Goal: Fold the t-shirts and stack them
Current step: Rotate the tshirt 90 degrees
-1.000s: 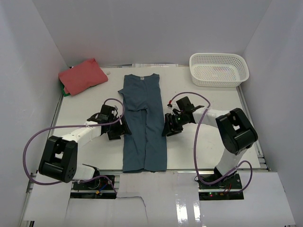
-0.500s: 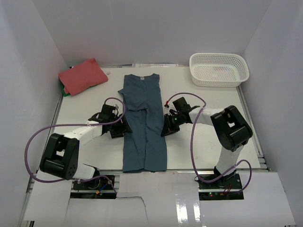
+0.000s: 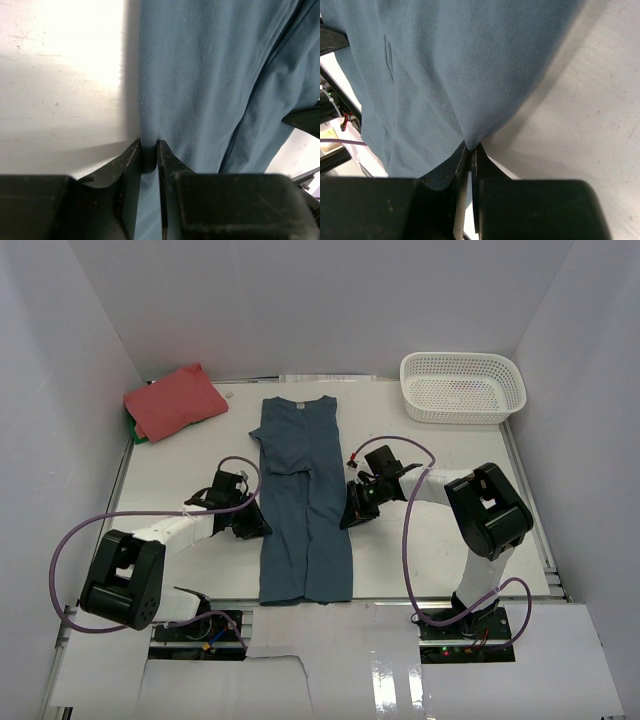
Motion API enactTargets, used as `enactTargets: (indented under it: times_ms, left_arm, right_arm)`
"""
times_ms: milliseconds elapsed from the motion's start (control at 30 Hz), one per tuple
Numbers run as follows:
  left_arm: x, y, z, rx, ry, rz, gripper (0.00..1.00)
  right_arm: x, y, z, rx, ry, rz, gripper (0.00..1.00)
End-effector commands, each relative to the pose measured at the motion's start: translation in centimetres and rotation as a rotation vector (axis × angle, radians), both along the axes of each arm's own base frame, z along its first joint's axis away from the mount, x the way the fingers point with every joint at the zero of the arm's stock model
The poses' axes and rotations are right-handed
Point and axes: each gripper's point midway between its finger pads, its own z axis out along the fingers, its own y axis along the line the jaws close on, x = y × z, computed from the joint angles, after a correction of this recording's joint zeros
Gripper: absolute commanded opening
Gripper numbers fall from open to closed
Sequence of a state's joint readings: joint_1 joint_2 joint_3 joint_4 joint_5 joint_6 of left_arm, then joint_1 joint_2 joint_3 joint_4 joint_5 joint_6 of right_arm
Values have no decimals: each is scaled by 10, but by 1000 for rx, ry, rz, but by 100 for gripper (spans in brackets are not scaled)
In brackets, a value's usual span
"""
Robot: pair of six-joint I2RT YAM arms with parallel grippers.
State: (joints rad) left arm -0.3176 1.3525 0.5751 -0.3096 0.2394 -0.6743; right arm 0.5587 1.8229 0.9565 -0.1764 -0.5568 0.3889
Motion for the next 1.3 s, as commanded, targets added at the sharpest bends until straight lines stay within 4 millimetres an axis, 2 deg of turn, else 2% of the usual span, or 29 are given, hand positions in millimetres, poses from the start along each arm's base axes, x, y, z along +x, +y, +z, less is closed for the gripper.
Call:
enactTargets:
  times_ms: [0, 133, 167, 233, 267, 567, 1000, 1233, 1267]
  left_arm:
    - [-23, 8, -14, 39, 76, 0, 29]
    - [-25, 9, -19, 47, 94, -3, 29]
    - [-25, 9, -20, 50, 98, -3, 19]
    - [-26, 11, -24, 65, 113, -1, 9]
    - [-26, 15, -25, 83, 119, 9, 0]
    - [-24, 24, -31, 143, 129, 32, 0]
    - [-32, 33, -38, 184, 177, 77, 0]
    - [-22, 26, -37, 163, 166, 68, 0]
    - [-20, 24, -42, 164, 185, 63, 0]
  right_arm:
    - [-2, -3, -12, -35, 2, 11, 8]
    - [-1, -3, -11, -33, -1, 9, 8]
    - [-2, -3, -11, -34, -1, 11, 8]
    - [-2, -3, -12, -35, 0, 8, 8]
    - [-2, -4, -11, -36, -2, 10, 8]
    - [-3, -13, -17, -63, 14, 18, 8]
    - [-5, -25, -23, -76, 27, 10, 8]
    - [-2, -25, -25, -75, 26, 8, 8]
    - [-1, -24, -25, -74, 28, 7, 8]
